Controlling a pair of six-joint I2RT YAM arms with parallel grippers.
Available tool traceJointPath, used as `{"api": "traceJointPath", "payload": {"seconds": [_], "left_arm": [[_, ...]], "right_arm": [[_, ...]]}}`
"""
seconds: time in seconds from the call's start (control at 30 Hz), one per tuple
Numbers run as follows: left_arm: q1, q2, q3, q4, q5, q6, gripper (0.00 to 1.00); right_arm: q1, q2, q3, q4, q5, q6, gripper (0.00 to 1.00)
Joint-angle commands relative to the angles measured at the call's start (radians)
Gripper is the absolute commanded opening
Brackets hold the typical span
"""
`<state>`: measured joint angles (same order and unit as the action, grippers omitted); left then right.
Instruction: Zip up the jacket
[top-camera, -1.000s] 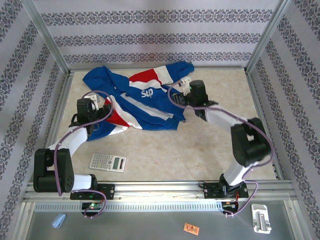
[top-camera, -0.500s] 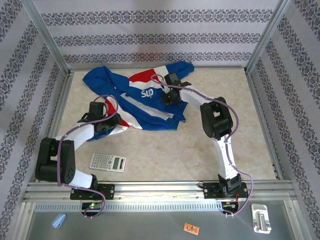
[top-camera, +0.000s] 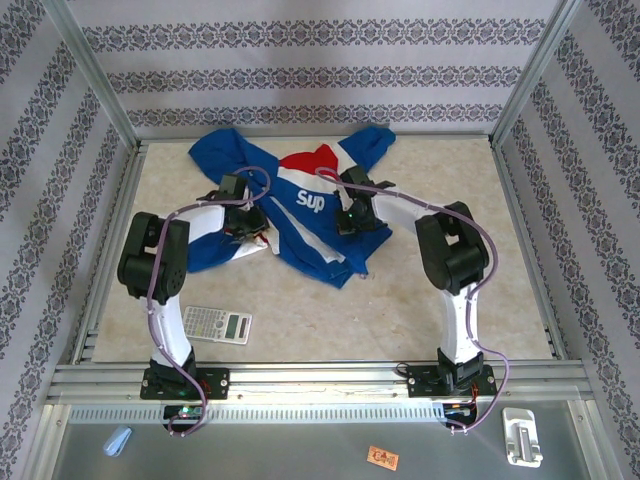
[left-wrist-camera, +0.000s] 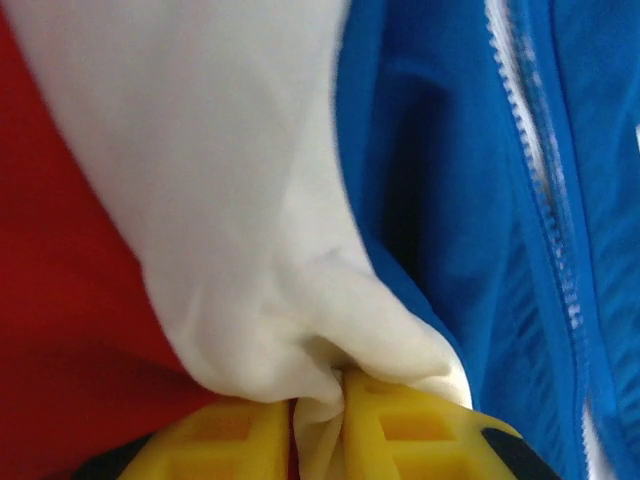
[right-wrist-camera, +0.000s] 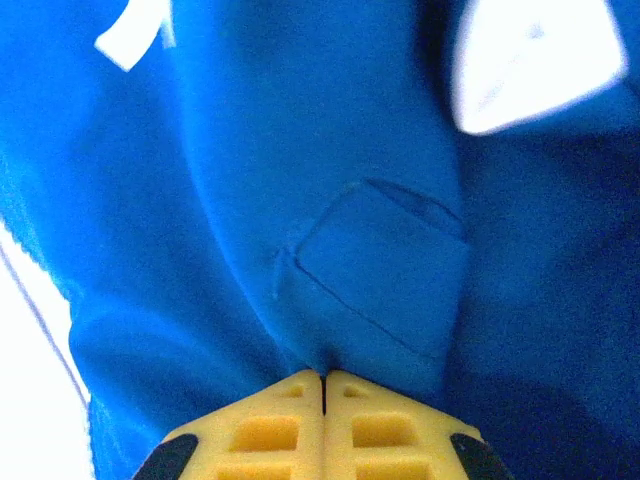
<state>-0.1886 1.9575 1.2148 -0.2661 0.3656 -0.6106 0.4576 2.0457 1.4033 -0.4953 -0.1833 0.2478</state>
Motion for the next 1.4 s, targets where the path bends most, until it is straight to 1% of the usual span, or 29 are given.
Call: {"api": "traceJointPath", "payload": {"seconds": [0.0,0.13,0.27,0.37,0.4,0.43,0.47,0.5,0.57,0.67,0.73,0.83,0.87,0.97,1.07,1.13,1.23,1.37], "left_arm": [[-0.034,0.055,0.075,-0.135,-0.031,0.008,0.19],[-0.074,0.127,0.201,-0.196,-0.050,0.037,0.19],[-0.116,0.222,0.344,-0.265,-0.041,0.063,0.19],[-0.148,0.265,0.430,-0.292,-0.039,0.083,0.19],[-0.155,0.274,0.455,-0.303,-0.038,0.090,0.19],[-0.160,0.282,0.484,-0.319,-0.039,0.101,0.20],[-0.160,0.285,0.510,-0.342,-0.043,0.113,0.21],[-0.157,0.283,0.531,-0.369,-0.057,0.126,0.23],[-0.147,0.249,0.542,-0.409,-0.104,0.154,0.25],[-0.116,0.144,0.456,-0.374,-0.118,0.177,0.31],[-0.102,0.066,0.377,-0.350,-0.125,0.190,0.34],[-0.100,-0.051,0.235,-0.309,-0.127,0.220,0.39],[-0.101,-0.088,0.175,-0.288,-0.107,0.226,0.42],[-0.101,-0.188,-0.015,-0.210,-0.017,0.223,0.45],[-0.112,-0.266,-0.179,-0.130,0.103,0.179,0.48],[-0.135,-0.311,-0.260,-0.099,0.155,0.158,0.49],[-0.167,-0.386,-0.379,-0.030,0.201,0.113,0.49],[-0.185,-0.494,-0.522,0.094,0.238,0.042,0.49]], "right_arm": [[0.056,-0.016,-0.137,-0.103,-0.015,0.041,0.05],[0.122,-0.083,-0.236,-0.063,-0.024,0.071,0.05],[0.196,-0.167,-0.313,-0.019,0.012,0.096,0.07],[0.223,-0.234,-0.350,0.005,0.028,0.120,0.10],[0.225,-0.254,-0.358,0.010,0.030,0.126,0.12],[0.225,-0.278,-0.364,0.015,0.031,0.127,0.16],[0.224,-0.303,-0.368,0.014,0.037,0.122,0.23],[0.221,-0.323,-0.370,0.006,0.045,0.116,0.26],[0.191,-0.380,-0.374,-0.012,0.047,0.112,0.28],[0.114,-0.461,-0.404,-0.016,-0.017,0.122,0.30],[0.078,-0.506,-0.423,-0.023,-0.032,0.122,0.30],[0.070,-0.542,-0.438,-0.043,-0.015,0.116,0.31],[0.072,-0.544,-0.440,-0.046,-0.018,0.122,0.31],[0.090,-0.530,-0.461,-0.024,-0.029,0.155,0.31],[0.126,-0.486,-0.468,0.006,-0.034,0.186,0.31],[0.149,-0.443,-0.454,0.010,-0.036,0.196,0.30],[0.159,-0.387,-0.436,0.018,-0.035,0.208,0.30],[0.134,-0.348,-0.417,0.004,-0.035,0.233,0.29]]}}
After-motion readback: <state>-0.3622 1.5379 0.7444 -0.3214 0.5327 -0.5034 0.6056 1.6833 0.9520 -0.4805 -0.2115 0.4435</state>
